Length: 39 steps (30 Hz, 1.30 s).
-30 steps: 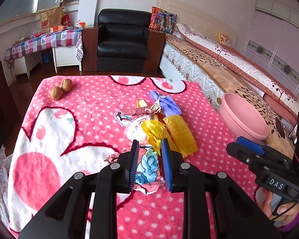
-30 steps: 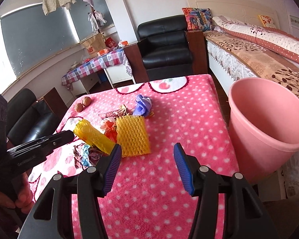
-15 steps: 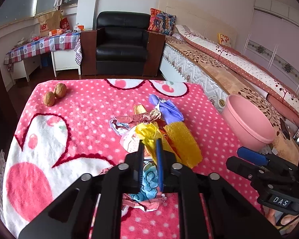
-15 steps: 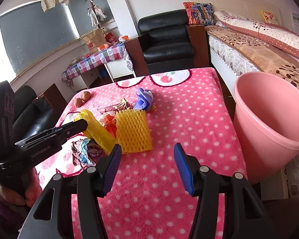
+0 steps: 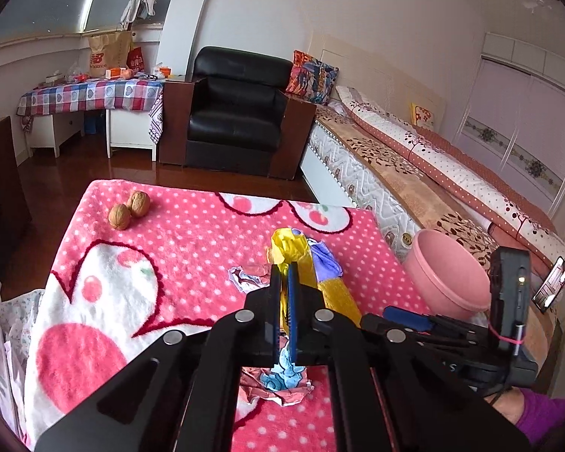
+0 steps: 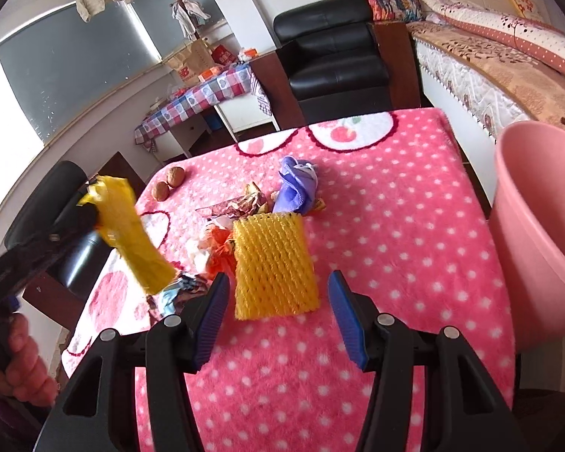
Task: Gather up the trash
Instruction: 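Grasp the yellow plastic bag with the left tool while the right tool grasps the yellow foam net, then carry the yellow bag and yellow net with both tools over the bucket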
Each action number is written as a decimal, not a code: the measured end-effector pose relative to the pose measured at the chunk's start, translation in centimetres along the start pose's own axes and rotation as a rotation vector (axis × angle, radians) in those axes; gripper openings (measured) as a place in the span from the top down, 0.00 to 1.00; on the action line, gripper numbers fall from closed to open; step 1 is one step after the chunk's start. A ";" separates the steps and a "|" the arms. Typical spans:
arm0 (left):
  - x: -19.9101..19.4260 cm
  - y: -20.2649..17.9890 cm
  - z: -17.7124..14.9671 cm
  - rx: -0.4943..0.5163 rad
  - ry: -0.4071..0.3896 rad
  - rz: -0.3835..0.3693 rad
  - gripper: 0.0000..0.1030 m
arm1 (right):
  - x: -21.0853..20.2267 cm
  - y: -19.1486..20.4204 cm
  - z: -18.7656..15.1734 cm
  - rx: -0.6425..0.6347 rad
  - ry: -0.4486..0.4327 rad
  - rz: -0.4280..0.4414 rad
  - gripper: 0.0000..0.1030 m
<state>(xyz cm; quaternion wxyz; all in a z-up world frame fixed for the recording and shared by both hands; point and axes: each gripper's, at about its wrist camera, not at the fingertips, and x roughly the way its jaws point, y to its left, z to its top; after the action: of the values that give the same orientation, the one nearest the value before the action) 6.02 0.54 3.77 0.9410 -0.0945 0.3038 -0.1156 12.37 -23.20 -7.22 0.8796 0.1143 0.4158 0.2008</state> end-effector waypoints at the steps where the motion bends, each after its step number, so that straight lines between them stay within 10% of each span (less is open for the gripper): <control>1: -0.1 0.1 0.0 0.003 -0.003 0.003 0.98 | 0.6 -0.1 0.3 0.001 0.016 -0.007 0.47; 5: -0.1 0.5 -0.3 0.001 -0.001 0.012 0.98 | 2.8 -0.1 0.5 -0.002 0.076 -0.016 0.51; 9: 0.2 0.6 -0.6 -0.007 0.011 0.016 0.98 | 2.8 0.0 0.1 0.003 0.073 -0.035 0.89; 24: 0.7 -1.8 -0.3 0.020 -0.001 -0.038 0.98 | -4.5 0.5 -1.1 -0.036 -0.089 -0.055 0.91; 39: 3.8 -12.2 3.3 0.119 -0.051 -0.244 0.98 | -12.8 -8.4 0.4 0.111 -0.270 -0.274 0.91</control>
<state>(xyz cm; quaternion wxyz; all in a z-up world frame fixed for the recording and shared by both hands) 9.04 -11.81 7.30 0.9313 -0.0775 0.2588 -0.2444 7.53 -36.46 -1.33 0.9389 0.1306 0.3160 0.0386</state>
